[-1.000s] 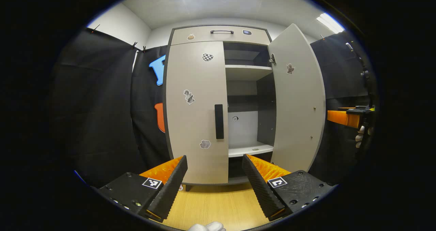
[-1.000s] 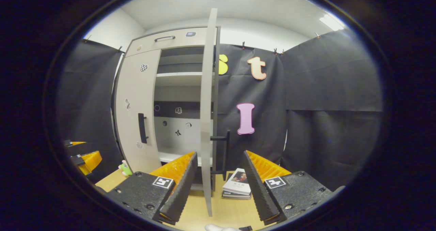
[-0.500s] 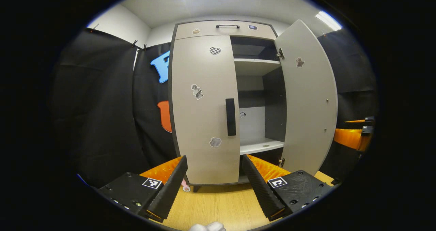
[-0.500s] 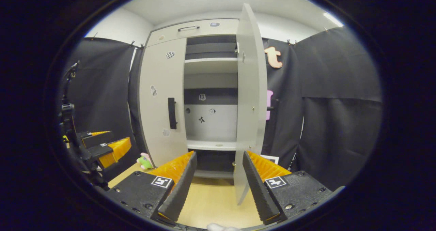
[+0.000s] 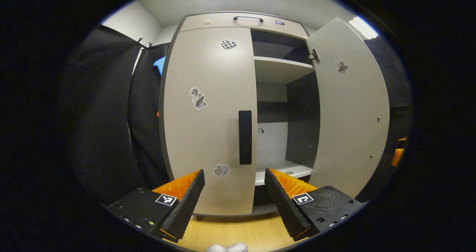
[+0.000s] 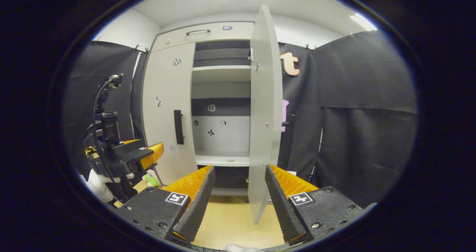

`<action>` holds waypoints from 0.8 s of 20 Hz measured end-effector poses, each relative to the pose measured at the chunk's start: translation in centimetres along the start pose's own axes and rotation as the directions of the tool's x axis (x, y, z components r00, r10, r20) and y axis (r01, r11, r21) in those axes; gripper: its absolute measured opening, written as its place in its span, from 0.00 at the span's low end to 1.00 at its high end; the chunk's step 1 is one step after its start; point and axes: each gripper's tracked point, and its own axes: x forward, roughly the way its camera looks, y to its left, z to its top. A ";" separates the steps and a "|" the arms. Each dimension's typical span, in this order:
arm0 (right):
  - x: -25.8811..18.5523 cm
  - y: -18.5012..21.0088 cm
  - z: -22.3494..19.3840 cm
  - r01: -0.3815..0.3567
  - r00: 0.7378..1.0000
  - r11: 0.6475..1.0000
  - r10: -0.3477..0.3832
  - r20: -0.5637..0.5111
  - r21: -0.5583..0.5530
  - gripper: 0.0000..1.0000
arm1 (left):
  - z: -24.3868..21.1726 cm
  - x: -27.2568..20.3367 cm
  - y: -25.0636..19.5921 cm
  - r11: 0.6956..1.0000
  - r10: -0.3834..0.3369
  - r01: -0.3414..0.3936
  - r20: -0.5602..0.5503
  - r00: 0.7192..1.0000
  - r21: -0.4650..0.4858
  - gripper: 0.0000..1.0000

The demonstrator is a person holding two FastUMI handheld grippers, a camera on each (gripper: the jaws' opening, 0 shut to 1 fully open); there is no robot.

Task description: Open the right door of the double-door shoe cabinet with the right hand, and open the left door with the left hand.

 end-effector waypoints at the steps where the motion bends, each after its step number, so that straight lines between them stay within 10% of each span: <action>1: 0.0 -0.4 0.1 0.012 1.000 1.000 -0.012 -0.002 -0.002 0.84 | 0.4 1.3 -0.3 1.000 -0.008 0.008 0.012 1.000 -0.001 0.97; 16: 0.9 -3.8 0.7 0.123 0.992 0.992 -0.123 -0.018 0.011 0.84 | 1.7 13.4 -1.0 1.000 0.020 -0.020 0.033 0.999 0.006 0.88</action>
